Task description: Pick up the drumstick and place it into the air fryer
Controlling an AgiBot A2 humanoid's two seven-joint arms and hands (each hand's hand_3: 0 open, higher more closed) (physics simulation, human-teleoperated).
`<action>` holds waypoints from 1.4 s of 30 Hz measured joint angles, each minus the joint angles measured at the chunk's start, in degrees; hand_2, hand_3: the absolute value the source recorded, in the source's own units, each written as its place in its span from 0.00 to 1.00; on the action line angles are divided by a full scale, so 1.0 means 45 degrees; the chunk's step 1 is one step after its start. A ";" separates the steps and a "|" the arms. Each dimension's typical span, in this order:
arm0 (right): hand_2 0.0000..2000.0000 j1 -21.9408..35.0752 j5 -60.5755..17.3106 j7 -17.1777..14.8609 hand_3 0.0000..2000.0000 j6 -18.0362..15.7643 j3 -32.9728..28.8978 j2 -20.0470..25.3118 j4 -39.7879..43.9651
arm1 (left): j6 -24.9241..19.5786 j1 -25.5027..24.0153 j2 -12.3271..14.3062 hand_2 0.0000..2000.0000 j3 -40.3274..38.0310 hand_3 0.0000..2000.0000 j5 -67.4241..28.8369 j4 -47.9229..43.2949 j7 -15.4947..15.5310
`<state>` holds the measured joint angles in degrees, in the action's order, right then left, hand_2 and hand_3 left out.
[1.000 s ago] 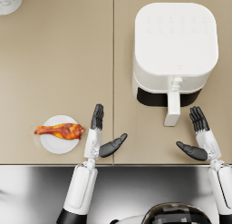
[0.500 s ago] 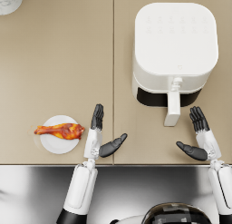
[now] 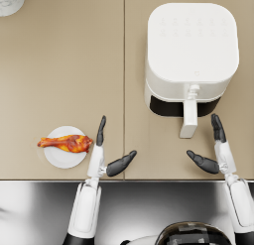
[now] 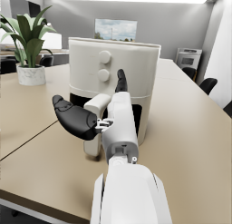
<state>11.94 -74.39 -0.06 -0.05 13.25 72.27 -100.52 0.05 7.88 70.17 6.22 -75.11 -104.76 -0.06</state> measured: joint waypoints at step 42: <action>0.00 0.0190 -0.1028 0.0012 0.00 0.0012 -0.0717 0.1283 0.1087 | -0.5891 0.0485 0.0224 0.00 -0.4152 0.00 -2.0330 0.2795 0.2470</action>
<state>12.80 -79.02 0.00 0.00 10.02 78.04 -95.63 -26.46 10.06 71.18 -12.47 -166.60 -92.18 11.06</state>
